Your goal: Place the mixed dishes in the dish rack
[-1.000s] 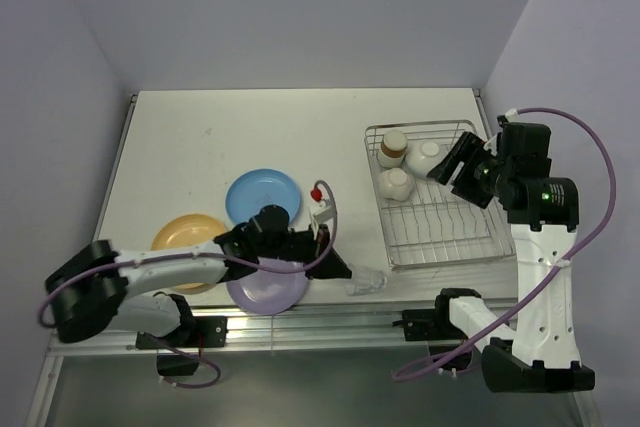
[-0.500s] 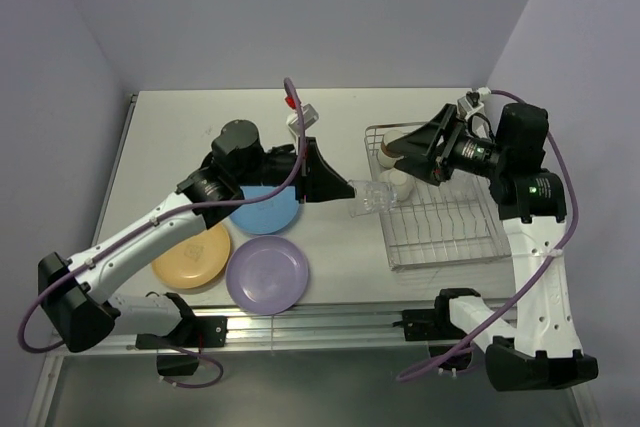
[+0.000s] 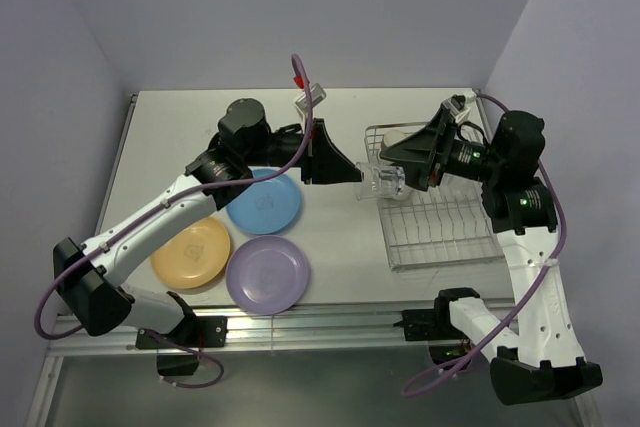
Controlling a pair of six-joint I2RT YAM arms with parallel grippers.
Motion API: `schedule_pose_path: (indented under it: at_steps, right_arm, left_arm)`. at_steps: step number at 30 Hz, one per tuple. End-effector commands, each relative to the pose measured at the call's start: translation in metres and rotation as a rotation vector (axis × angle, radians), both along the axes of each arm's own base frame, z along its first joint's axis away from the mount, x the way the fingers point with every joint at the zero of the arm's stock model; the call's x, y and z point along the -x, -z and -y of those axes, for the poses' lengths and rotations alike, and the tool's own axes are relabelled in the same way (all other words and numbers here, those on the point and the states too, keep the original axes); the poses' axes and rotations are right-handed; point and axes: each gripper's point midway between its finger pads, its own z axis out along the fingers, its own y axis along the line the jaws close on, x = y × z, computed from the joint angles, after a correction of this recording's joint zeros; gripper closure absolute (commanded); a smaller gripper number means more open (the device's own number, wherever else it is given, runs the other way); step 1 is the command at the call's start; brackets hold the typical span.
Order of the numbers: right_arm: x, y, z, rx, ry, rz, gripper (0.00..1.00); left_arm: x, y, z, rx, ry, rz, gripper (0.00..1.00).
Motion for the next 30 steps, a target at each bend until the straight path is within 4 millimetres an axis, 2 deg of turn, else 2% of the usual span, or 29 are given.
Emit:
schedule_pose_path:
  at_steps: [1, 8, 12, 15, 16, 21, 24, 25, 26, 27, 28, 29, 30]
  right_arm:
    - [0.015, -0.003, -0.004, -0.009, -0.062, 0.053, 0.25]
    - [0.028, 0.000, -0.005, -0.018, -0.096, 0.045, 0.27]
    - [0.029, 0.004, -0.005, -0.024, -0.099, 0.040, 0.28]
    - [0.028, 0.003, -0.006, -0.037, -0.100, 0.040, 0.33]
    - [0.030, -0.004, -0.006, -0.055, -0.105, 0.056, 0.35]
    - [0.036, -0.016, -0.007, -0.122, -0.130, 0.045, 0.51]
    - [0.041, -0.026, -0.006, -0.142, -0.142, 0.080, 0.72]
    - [0.041, -0.027, -0.007, -0.145, -0.143, 0.074, 0.94]
    - [0.041, -0.030, -0.006, -0.145, -0.139, 0.079, 1.00]
    - [0.038, -0.029, -0.006, -0.141, -0.128, 0.062, 1.00]
    - [0.037, -0.028, -0.006, -0.134, -0.122, 0.065, 1.00]
    - [0.037, -0.034, -0.006, -0.126, -0.113, 0.080, 1.00]
    - [0.030, -0.031, -0.006, -0.100, -0.101, 0.109, 1.00]
  left_arm:
    - [0.002, -0.030, -0.004, 0.073, 0.025, 0.045, 1.00]
    - [-0.002, -0.037, -0.011, 0.131, 0.021, 0.033, 1.00]
    - [-0.007, -0.032, -0.016, 0.138, 0.010, -0.005, 1.00]
    - [-0.007, -0.030, -0.018, 0.152, 0.012, -0.021, 1.00]
    - [-0.006, -0.027, -0.019, 0.150, 0.013, -0.028, 1.00]
    - [-0.008, -0.023, -0.023, 0.165, 0.008, -0.053, 1.00]
    - [-0.009, -0.020, -0.022, 0.160, 0.007, -0.065, 1.00]
    - [-0.009, -0.020, -0.022, 0.161, 0.007, -0.067, 1.00]
    - [-0.011, -0.020, -0.022, 0.163, 0.001, -0.068, 0.99]
    - [-0.014, -0.016, -0.020, 0.143, -0.009, -0.091, 0.91]
    - [-0.018, -0.011, -0.018, 0.124, -0.025, -0.096, 0.65]
    - [-0.024, -0.005, -0.017, 0.106, -0.057, -0.118, 0.50]
    - [-0.027, 0.000, -0.016, 0.089, -0.072, -0.132, 0.12]
